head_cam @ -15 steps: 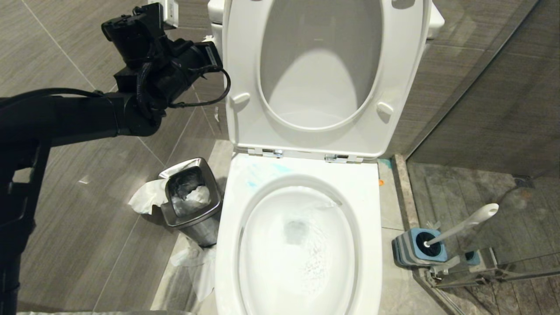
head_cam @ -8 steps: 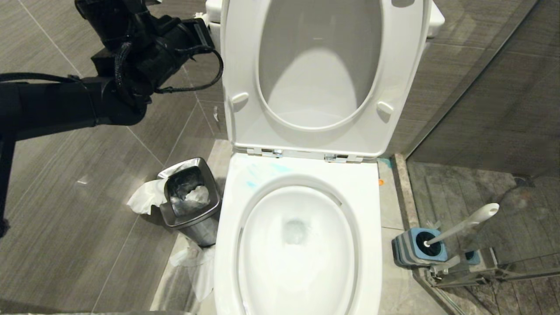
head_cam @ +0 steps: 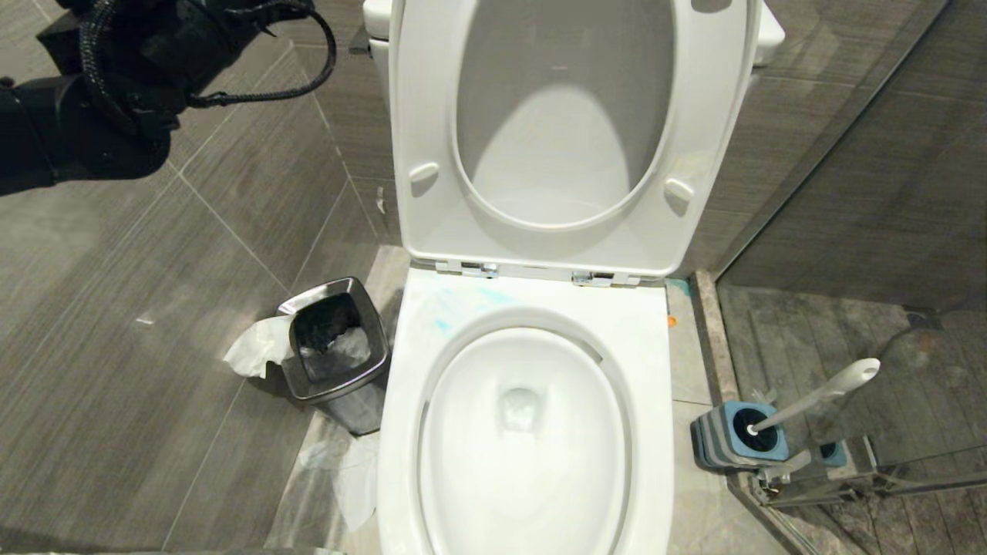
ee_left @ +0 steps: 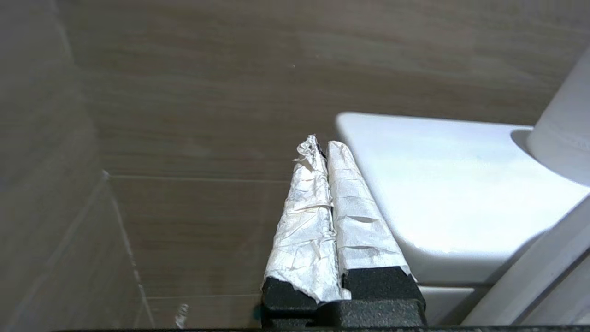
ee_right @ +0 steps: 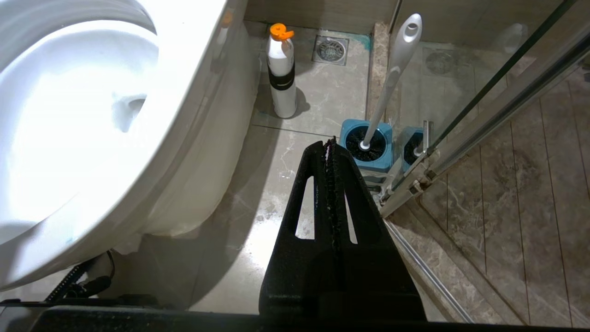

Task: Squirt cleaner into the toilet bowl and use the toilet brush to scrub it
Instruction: Flush the toilet, then close the toilet lid

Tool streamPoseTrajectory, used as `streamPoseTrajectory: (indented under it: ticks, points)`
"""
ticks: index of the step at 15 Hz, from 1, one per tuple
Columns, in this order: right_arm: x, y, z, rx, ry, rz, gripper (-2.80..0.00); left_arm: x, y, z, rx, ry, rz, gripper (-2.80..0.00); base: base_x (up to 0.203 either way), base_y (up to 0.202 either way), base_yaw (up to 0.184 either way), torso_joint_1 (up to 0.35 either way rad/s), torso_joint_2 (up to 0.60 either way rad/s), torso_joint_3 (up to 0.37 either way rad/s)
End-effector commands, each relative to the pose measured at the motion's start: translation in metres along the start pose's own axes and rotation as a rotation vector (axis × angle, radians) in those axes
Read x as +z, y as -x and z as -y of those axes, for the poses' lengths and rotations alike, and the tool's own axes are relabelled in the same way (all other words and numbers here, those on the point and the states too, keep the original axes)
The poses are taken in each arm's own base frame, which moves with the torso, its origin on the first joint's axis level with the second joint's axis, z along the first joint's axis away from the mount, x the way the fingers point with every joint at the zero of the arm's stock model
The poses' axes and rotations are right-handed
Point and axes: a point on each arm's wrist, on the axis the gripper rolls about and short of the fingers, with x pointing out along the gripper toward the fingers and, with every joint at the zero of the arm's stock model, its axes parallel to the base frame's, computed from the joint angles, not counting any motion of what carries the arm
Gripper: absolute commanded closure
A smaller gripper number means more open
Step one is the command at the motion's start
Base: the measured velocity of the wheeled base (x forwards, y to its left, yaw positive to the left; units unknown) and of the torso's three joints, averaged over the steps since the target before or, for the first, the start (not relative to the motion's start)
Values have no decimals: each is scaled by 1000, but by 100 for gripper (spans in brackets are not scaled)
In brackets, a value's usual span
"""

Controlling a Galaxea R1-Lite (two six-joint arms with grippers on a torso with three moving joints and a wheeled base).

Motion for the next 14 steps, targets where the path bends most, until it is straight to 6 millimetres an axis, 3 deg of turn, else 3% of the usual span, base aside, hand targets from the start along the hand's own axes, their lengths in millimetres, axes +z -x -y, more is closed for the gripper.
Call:
streamPoseTrajectory:
  ticks: [1,7,14]
  points:
    - [0,0,0,0,0,-1,0,31,11,-5,15,-18,43,0,0,0,0,0,0,0]
    - [0,0,0,0,0,-1,0,61,27,-10,-66,-28,0,0,0,0,0,0,0,0]
    - [0,0,0,0,0,-1,0,71,34,-6,-167,-19,-33,0,0,0,0,0,0,0]
